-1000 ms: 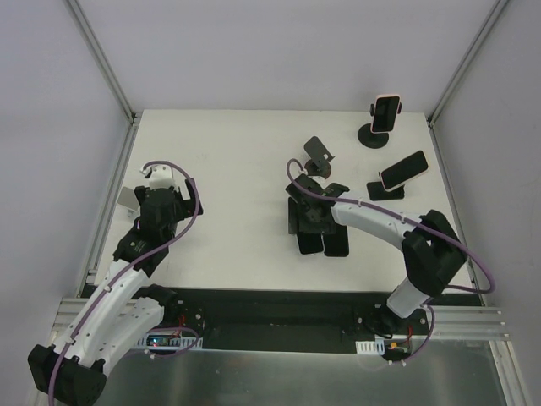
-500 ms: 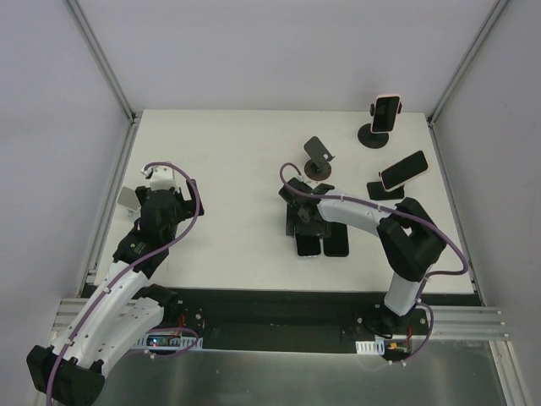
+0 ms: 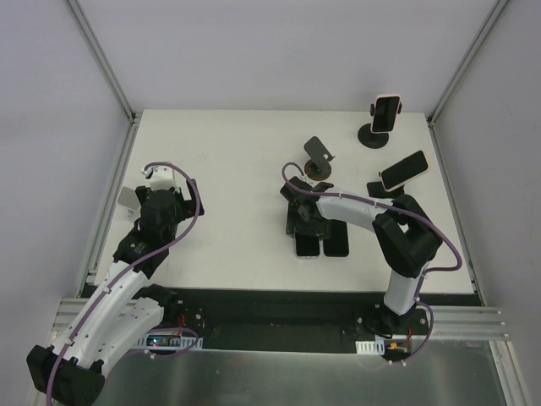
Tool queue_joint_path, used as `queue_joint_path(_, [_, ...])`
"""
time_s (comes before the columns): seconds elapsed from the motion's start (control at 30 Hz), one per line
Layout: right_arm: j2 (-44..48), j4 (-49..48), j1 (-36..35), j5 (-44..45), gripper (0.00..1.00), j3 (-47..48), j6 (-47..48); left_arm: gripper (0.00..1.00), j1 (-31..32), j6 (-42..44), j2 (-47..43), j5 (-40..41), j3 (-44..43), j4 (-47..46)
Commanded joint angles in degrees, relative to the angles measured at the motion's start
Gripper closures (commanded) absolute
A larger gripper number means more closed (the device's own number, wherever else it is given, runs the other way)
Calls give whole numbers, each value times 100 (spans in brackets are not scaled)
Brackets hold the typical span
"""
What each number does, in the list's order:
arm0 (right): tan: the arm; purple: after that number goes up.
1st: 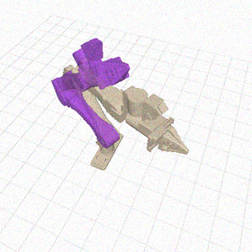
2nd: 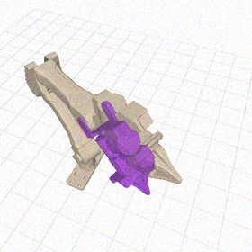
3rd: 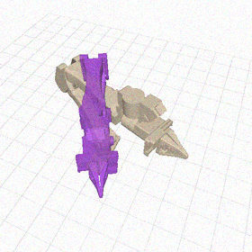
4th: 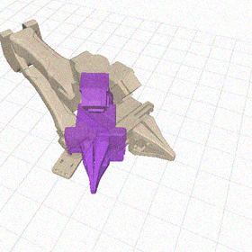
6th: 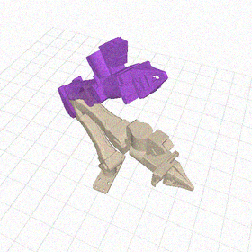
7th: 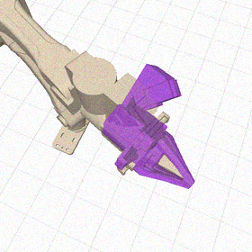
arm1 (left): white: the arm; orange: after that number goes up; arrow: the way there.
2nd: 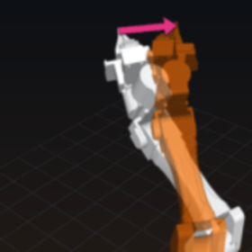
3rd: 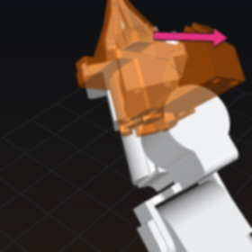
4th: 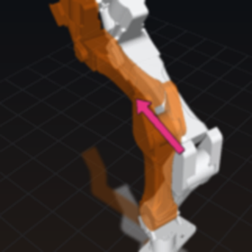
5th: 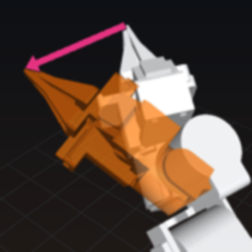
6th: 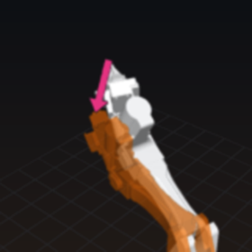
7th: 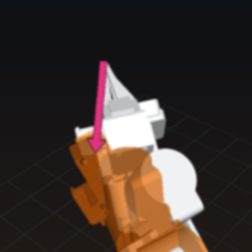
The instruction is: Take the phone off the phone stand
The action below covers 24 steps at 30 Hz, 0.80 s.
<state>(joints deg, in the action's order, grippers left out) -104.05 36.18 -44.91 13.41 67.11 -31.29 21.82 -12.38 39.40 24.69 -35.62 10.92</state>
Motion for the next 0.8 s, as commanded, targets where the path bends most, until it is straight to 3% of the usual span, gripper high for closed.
queue_joint_path(0.0, [-80, 205, 17, -31, 27, 267, -211, 1, 76, 113, 6, 150, 64, -222])
queue_joint_path(0.37, [-221, 126, 157, -154, 24, 206, -334, 1, 85, 131, 7, 159, 64, -230])
queue_joint_path(0.77, [-186, 327, 158, -146, 14, 153, -246, 1, 85, 140, 15, 159, 72, -239])
